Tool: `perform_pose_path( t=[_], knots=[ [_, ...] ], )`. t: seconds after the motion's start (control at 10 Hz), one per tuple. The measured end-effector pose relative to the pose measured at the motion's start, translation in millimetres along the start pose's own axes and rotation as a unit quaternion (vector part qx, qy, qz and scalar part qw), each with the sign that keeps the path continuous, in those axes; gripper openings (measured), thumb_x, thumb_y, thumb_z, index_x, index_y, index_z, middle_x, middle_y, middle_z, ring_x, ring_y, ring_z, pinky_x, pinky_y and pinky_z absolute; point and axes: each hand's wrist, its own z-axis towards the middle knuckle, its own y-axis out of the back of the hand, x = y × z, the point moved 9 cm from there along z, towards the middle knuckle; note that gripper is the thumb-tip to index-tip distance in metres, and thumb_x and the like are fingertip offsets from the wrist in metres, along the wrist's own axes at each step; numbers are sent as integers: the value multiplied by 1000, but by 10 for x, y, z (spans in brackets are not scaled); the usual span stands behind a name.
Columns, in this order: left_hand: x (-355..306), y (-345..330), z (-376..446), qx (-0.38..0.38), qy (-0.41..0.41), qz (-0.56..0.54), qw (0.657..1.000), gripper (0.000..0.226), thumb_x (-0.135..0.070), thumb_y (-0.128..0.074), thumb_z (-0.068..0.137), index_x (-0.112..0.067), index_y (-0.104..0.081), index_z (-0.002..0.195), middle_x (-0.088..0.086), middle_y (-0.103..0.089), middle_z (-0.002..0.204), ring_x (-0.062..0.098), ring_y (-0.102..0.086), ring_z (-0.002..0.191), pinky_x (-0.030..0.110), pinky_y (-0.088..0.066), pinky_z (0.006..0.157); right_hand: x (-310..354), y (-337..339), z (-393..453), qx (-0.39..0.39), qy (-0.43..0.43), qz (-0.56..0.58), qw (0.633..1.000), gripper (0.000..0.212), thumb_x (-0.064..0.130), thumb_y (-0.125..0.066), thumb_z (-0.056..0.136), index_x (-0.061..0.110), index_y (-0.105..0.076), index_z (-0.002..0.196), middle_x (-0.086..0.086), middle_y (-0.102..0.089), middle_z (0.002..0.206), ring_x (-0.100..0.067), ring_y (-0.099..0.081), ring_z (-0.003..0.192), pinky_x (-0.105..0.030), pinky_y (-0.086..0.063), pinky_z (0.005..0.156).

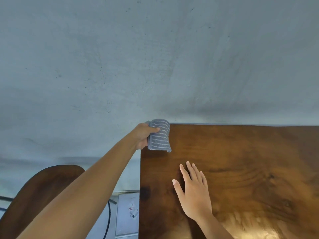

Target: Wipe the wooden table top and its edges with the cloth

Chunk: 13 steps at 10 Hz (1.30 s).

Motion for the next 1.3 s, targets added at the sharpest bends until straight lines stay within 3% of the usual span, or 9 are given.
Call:
perform_pose_path(
  t=[0.1, 0.3, 0.4, 0.5, 0.6, 0.8, 1.0, 1.1, 1.3],
  knots=[
    [-81, -167, 292, 24, 19, -24, 999, 24, -1, -59, 100, -8, -58, 123, 15, -67, 117, 30, -69, 103, 44, -59, 79, -2, -13, 14, -6, -3, 13, 1000, 95, 81, 16, 85, 39, -25, 160, 9, -13, 169, -13, -5, 157, -38, -1, 126],
    [80, -37, 766, -18, 70, 30, 997, 43, 3, -55, 100, -8, -48, 141, 17, -63, 129, 32, -67, 103, 47, -58, 75, -18, -36, 27, -6, -6, 12, 1000, 96, 81, 19, 82, 42, -22, 160, 12, -9, 170, -12, -2, 157, -34, 5, 124],
    [97, 261, 957, -150, 16, 167, 974, 23, 4, -63, 94, -11, -58, 110, 14, -64, 119, 31, -66, 99, 50, -60, 84, -10, -6, 25, -6, -10, 14, 1000, 98, 82, 21, 81, 42, -20, 160, 12, -7, 170, -11, 1, 156, -35, 5, 124],
    [-51, 406, 914, -249, -66, 348, 901, 12, -7, -63, 93, -11, -59, 103, 12, -68, 108, 31, -68, 94, 41, -61, 79, -17, -19, 21, 1, -13, 14, 1000, 95, 82, 17, 83, 42, -24, 160, 12, -10, 169, -12, -3, 156, -36, 2, 124],
    [-84, 346, 899, -244, -118, 442, 855, 39, -13, -65, 89, -9, -55, 126, 13, -68, 113, 33, -68, 97, 38, -57, 72, -31, -49, 45, 14, -29, 9, 999, 78, 78, -8, 95, 40, -42, 153, 9, -31, 164, -16, -25, 153, -38, -11, 121],
    [-61, 244, 915, -220, -156, 488, 830, 71, -22, -79, 86, -10, -42, 145, 16, -61, 129, 36, -65, 110, 44, -58, 87, -22, -20, 30, -2, -17, 11, 1000, 86, 81, 5, 89, 42, -30, 158, 13, -16, 168, -11, -7, 155, -34, 4, 121],
    [-136, 272, 709, -230, -194, 514, 803, 57, -25, -76, 89, -5, -44, 131, 18, -55, 126, 37, -59, 112, 45, -54, 90, -78, 5, 8, 27, -31, 60, 997, 78, 83, -10, 89, 47, -24, 157, 22, -2, 168, -2, 8, 154, -27, 13, 120],
    [-144, 286, 424, -245, -205, 555, 768, 45, -25, -65, 94, -7, -46, 131, 15, -52, 126, 35, -56, 113, 45, -52, 88, -87, 29, 6, 47, -21, 119, 992, 93, 89, -2, 78, 46, -28, 156, 23, -4, 168, 0, 7, 154, -30, 8, 125],
    [154, 83, -341, -206, -196, 644, 710, 38, -39, -57, 99, -19, -55, 132, 7, -56, 129, 27, -57, 116, 43, -55, 90, -163, 146, 34, 103, 21, 212, 972, 60, 45, -55, 100, 31, -38, 156, 12, -14, 169, -7, -2, 156, -35, -4, 127]
  ],
)
